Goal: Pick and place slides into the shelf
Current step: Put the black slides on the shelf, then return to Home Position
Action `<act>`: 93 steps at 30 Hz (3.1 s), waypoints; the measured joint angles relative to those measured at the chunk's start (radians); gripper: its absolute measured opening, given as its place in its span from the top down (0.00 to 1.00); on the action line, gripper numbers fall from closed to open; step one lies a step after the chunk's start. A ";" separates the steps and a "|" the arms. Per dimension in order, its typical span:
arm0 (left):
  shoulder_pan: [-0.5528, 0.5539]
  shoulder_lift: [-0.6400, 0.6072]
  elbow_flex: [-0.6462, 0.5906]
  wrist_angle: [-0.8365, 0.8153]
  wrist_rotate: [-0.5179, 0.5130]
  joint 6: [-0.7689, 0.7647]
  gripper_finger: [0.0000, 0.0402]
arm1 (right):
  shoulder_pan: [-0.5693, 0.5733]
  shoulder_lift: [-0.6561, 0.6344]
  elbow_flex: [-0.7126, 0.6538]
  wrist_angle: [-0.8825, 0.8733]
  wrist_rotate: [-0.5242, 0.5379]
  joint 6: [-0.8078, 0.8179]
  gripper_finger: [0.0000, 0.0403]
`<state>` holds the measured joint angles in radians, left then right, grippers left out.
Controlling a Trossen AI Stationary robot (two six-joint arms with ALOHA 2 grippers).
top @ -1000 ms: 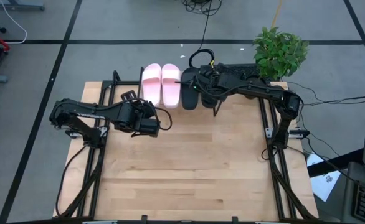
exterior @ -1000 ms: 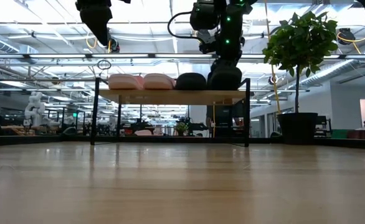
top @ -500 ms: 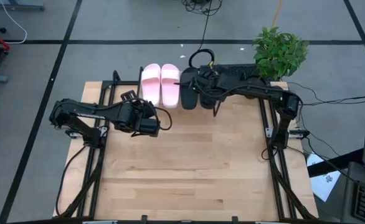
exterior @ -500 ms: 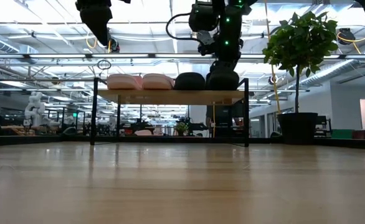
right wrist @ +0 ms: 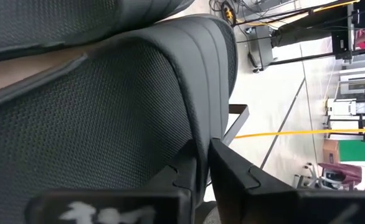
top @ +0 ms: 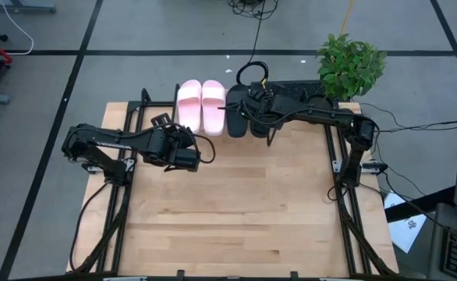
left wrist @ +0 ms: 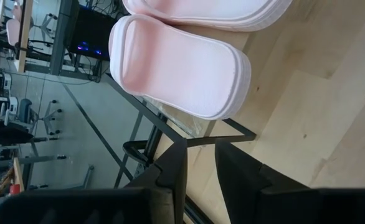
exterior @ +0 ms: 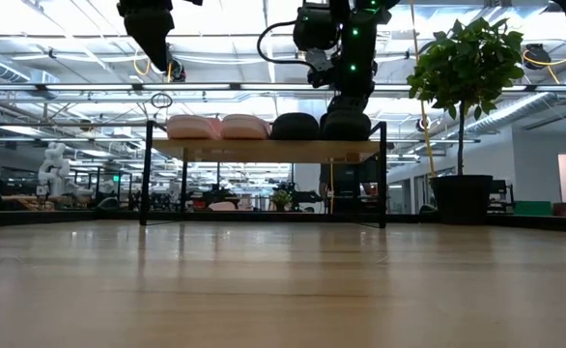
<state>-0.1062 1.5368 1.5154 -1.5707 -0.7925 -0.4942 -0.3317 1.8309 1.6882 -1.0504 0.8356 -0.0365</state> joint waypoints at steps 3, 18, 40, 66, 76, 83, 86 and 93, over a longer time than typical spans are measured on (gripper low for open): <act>0.000 0.000 0.000 0.000 0.000 0.000 0.78 | 0.000 0.000 0.000 0.000 -0.001 -0.002 0.92; 0.000 0.000 0.000 0.000 0.000 0.000 0.78 | -0.002 0.002 -0.001 0.006 0.043 -0.072 0.98; 0.000 0.000 0.000 0.004 0.000 -0.005 0.78 | -0.003 0.002 -0.001 0.029 0.051 -0.159 0.98; 0.000 0.000 0.000 0.004 0.000 0.000 0.78 | -0.002 0.002 -0.001 0.025 0.020 -0.246 0.79; 0.000 0.000 0.000 0.004 0.000 0.000 0.78 | -0.002 0.002 -0.001 0.026 0.024 -0.246 0.78; 0.000 0.000 0.000 0.004 0.000 0.001 0.78 | -0.001 0.001 -0.001 0.026 0.023 -0.254 0.73; 0.000 0.000 0.000 0.004 0.000 0.002 0.78 | 0.000 0.001 -0.001 0.026 0.023 -0.264 0.71; 0.000 0.000 0.000 0.004 0.000 0.001 0.78 | 0.000 -0.001 -0.001 0.026 0.023 -0.264 0.66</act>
<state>-0.1065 1.5368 1.5154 -1.5665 -0.7921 -0.4929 -0.3317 1.8301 1.6875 -1.0245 0.8589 -0.3008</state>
